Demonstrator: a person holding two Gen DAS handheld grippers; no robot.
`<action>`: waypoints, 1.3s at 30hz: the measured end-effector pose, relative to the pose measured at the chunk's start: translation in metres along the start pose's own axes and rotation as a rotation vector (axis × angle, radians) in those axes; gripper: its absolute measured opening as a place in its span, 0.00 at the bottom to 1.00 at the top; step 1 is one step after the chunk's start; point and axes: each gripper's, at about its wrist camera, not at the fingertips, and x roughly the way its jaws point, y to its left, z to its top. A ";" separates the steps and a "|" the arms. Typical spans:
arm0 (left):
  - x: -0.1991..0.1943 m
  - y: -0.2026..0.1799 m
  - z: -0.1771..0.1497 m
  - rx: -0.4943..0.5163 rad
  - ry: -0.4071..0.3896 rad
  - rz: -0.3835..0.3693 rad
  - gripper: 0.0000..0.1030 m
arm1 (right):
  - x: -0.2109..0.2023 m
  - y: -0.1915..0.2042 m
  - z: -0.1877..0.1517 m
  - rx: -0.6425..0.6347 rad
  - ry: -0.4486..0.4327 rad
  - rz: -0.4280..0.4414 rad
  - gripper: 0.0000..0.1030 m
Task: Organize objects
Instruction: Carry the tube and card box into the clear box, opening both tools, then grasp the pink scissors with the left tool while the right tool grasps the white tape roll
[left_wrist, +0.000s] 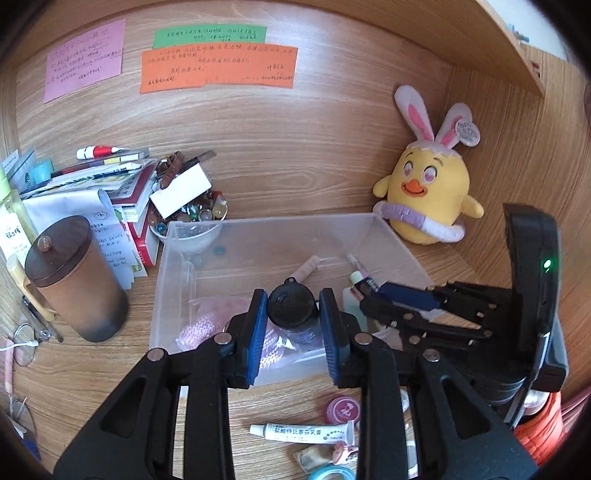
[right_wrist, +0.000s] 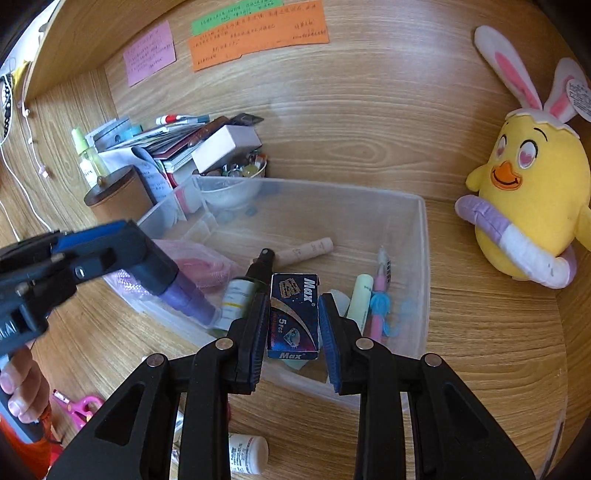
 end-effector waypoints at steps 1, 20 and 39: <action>0.003 0.001 0.000 -0.002 0.015 -0.001 0.26 | 0.001 0.000 0.000 0.002 0.003 0.002 0.25; -0.063 0.004 -0.009 0.042 -0.066 0.056 0.91 | -0.066 0.025 -0.022 -0.082 -0.108 0.009 0.71; -0.078 0.039 -0.133 0.002 0.210 0.138 0.95 | -0.084 0.054 -0.112 -0.050 -0.014 0.029 0.77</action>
